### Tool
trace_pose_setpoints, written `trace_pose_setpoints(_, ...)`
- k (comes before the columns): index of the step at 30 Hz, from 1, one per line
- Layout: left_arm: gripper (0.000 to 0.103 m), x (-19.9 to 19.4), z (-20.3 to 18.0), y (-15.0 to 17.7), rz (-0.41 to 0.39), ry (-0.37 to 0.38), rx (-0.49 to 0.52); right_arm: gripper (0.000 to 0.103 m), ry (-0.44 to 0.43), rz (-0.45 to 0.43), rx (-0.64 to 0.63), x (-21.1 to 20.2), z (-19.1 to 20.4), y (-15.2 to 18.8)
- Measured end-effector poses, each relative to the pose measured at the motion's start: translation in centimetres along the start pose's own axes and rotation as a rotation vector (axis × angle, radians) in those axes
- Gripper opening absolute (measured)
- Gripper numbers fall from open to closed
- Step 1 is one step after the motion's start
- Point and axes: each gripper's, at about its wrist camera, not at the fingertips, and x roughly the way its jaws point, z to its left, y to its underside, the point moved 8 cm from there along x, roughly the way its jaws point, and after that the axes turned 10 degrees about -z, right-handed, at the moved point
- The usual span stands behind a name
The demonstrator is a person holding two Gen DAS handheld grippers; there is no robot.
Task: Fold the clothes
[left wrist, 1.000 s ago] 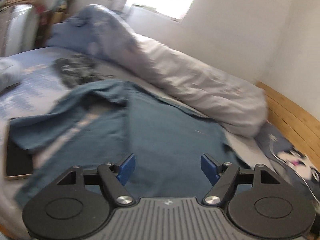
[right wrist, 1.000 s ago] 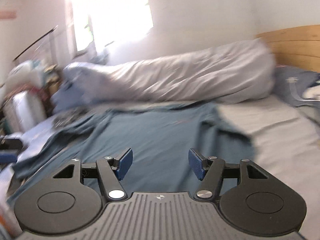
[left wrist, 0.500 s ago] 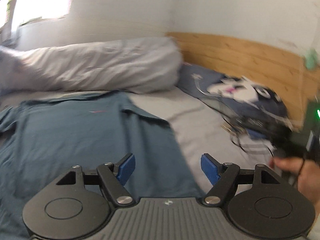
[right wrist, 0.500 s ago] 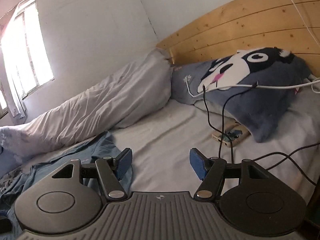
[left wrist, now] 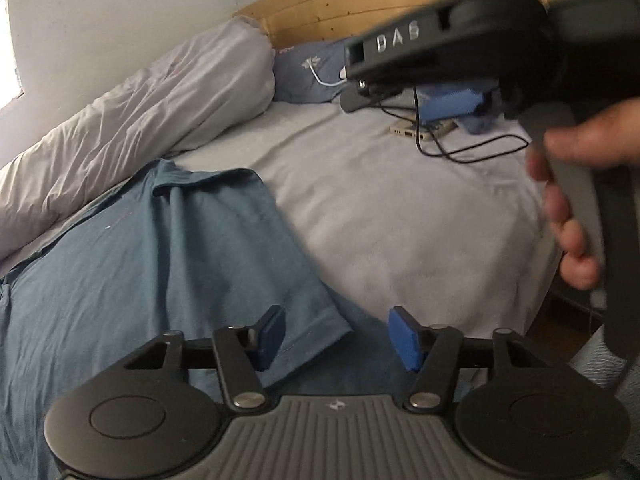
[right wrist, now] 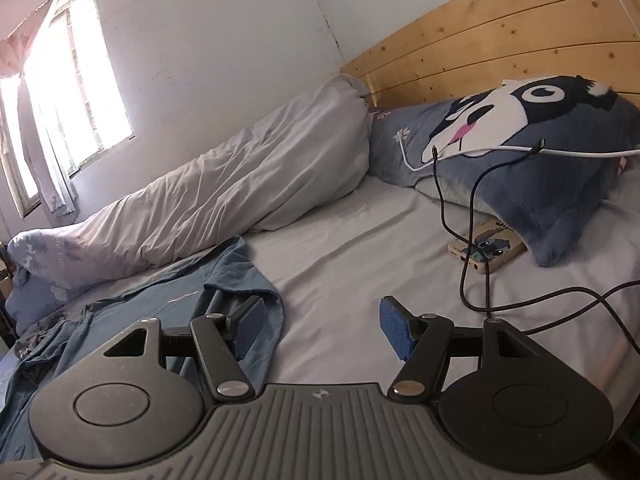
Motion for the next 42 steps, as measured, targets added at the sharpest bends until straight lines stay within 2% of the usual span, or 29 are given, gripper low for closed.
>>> trace_pose_setpoints(3, 0.043, 0.9, 0.5, 0.6, 0.028, -0.018, -0.002, 0.066, -0.005, 0.006, 0.005, 0.1, -0.2, 0.1)
trace_pose_setpoints(6, 0.043, 1.4, 1.0, 1.5, 0.045, 0.001, -0.009, 0.066, -0.011, 0.021, 0.015, 0.2, -0.4, 0.3)
trace_pose_setpoints(13, 0.043, 1.5, -0.1, 1.6, 0.029, -0.006, 0.143, 0.066, -0.018, 0.03, 0.017, 0.2, -0.4, 0.5)
trace_pose_setpoints(14, 0.043, 1.6, -0.1, 1.6, 0.031, -0.008, 0.141, 0.066, -0.02, 0.03, 0.016, 0.2, -0.4, 0.5)
trace_pose_setpoints(17, 0.035, 1.7, 1.0, 1.5, 0.025, -0.007, 0.034, 0.066, -0.024, 0.029, 0.014, 0.1, -0.3, 0.5)
trace_pose_setpoints(20, 0.014, 1.5, 2.5, 1.4, 0.017, -0.023, -0.062, 0.066, -0.021, 0.032, 0.019, 0.1, -0.4, 0.6)
trace_pose_setpoints(24, 0.008, 0.7, 3.1, 0.9, -0.007, 0.002, -0.109, 0.066, -0.022, 0.032, 0.028, 0.0, -0.5, 0.5)
trace_pose_setpoints(31, 0.005, -0.6, 4.0, -1.4, -0.068, 0.05, -0.176, 0.066, -0.023, 0.03, 0.029, 0.0, -0.5, 0.4)
trace_pose_setpoints(37, 0.004, -3.2, 8.5, -6.2, -0.158, 0.122, -0.441, 0.066, -0.038, 0.031, 0.039, -0.1, -0.6, 0.5)
trace_pose_setpoints(42, 0.003, -4.7, 14.0, -11.9, -0.262, 0.157, -0.643, 0.069, -0.08, 0.036, 0.01, 0.2, 0.8, 0.8)
